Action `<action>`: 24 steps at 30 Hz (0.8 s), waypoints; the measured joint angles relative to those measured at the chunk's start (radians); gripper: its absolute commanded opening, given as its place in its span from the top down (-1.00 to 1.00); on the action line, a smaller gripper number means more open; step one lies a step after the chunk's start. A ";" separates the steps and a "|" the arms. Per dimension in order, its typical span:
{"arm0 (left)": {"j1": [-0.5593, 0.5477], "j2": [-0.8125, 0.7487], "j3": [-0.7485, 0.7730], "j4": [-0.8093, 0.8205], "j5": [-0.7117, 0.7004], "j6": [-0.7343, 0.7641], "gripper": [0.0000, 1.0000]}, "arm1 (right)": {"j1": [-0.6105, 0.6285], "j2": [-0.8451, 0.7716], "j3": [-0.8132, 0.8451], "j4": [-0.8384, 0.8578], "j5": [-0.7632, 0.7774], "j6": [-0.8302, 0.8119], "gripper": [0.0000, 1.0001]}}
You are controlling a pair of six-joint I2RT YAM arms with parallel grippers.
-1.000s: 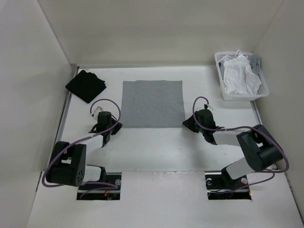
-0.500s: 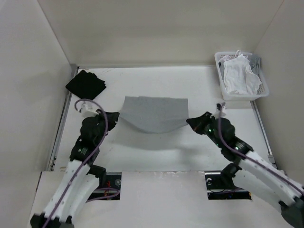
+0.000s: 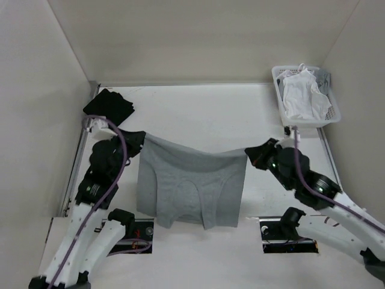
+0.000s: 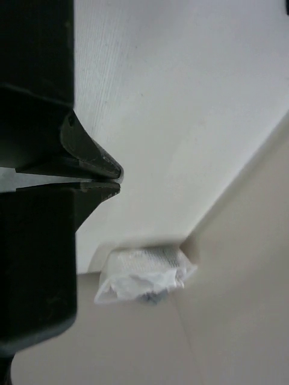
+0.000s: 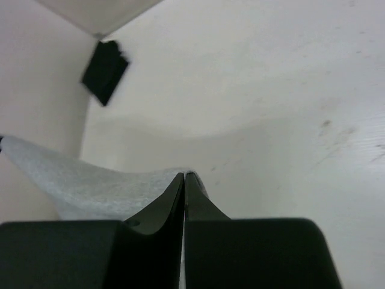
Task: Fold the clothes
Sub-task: Fold the tank top
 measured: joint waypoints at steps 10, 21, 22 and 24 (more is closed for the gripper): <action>0.111 0.855 0.029 0.318 -0.006 0.005 0.97 | -0.608 0.848 0.050 0.415 -0.464 -0.105 0.98; 0.149 0.972 0.124 0.460 0.030 -0.008 0.96 | -0.693 1.043 0.257 0.531 -0.602 -0.136 0.99; 0.134 0.909 0.076 0.470 0.029 -0.009 0.96 | -0.693 0.998 0.210 0.542 -0.601 -0.134 0.99; 0.104 0.768 -0.033 0.486 0.028 -0.010 0.96 | -0.690 0.887 0.088 0.567 -0.601 -0.127 0.98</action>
